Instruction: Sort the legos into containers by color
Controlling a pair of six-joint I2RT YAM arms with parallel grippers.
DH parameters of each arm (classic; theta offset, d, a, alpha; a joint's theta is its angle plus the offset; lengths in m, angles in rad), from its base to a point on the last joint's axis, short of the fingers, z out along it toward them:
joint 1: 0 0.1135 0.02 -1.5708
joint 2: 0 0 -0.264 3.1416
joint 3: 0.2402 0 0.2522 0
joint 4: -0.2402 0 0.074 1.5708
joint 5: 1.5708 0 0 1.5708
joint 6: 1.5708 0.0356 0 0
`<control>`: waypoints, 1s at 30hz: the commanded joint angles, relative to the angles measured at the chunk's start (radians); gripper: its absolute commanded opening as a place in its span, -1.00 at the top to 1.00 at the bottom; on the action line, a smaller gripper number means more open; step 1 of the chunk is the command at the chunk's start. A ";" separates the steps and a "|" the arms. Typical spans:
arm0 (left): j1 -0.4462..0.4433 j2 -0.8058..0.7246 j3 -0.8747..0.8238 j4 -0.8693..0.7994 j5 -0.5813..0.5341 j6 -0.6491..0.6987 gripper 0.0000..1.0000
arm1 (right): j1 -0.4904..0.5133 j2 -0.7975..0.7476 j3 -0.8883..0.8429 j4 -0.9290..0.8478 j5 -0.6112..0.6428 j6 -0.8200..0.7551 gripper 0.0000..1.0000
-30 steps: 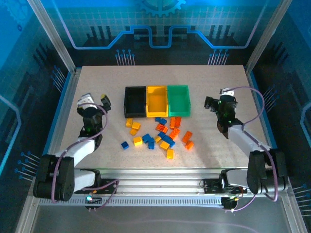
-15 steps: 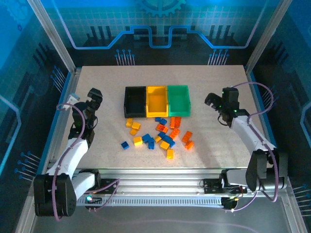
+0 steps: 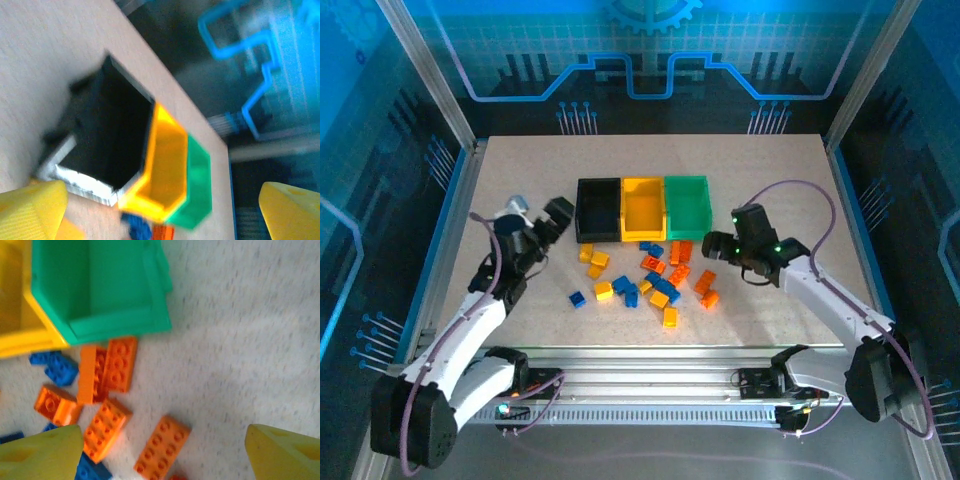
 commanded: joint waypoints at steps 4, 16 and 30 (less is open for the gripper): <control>-0.138 -0.028 -0.076 -0.087 0.042 -0.031 -0.98 | 0.098 0.002 -0.089 -0.136 0.008 0.146 -0.59; -0.188 -0.025 -0.159 -0.054 0.076 -0.047 -0.98 | 0.219 0.097 -0.129 -0.131 0.056 0.413 -0.36; -0.187 -0.037 -0.177 -0.052 0.076 -0.045 -0.98 | 0.215 0.206 -0.133 -0.081 0.074 0.419 -0.10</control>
